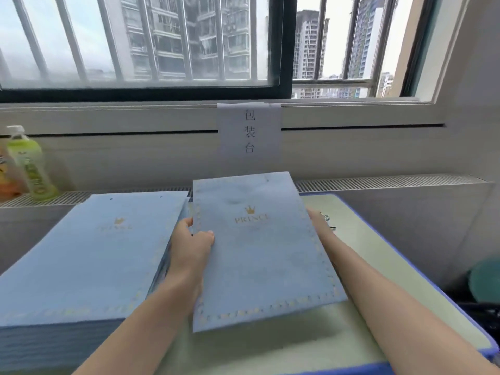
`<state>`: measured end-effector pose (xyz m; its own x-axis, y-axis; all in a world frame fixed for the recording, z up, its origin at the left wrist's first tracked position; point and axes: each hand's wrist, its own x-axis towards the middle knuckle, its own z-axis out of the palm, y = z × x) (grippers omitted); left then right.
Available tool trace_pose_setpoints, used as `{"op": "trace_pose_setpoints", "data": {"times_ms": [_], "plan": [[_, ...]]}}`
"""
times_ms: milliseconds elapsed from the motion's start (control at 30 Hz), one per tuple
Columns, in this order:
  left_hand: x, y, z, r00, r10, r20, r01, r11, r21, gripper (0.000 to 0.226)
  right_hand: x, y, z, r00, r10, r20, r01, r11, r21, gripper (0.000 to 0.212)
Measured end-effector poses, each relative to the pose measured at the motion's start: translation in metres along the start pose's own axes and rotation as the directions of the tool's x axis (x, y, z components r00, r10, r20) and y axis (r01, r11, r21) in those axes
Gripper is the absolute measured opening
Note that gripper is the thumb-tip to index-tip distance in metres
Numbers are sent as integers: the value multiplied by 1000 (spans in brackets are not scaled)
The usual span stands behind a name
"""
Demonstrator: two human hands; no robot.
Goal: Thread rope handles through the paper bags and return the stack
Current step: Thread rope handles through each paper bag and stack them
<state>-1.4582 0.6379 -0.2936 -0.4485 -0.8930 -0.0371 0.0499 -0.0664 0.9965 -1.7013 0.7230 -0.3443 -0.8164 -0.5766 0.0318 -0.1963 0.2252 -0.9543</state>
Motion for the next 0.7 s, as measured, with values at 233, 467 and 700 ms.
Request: {"op": "trace_pose_setpoints", "data": {"times_ms": [233,467,700], "plan": [[14,-34,21,984,-128,122,84,945,317,35,-21,-39,-47,988,-112,-109,156,766,624,28],[14,-19,45,979,35,201,-204,202,958,63,-20,-80,-13,921,-382,79,338,882,328,32],[77,-35,69,978,199,66,-141,391,910,33,-11,-53,58,872,-489,36,490,867,-94,40]]}}
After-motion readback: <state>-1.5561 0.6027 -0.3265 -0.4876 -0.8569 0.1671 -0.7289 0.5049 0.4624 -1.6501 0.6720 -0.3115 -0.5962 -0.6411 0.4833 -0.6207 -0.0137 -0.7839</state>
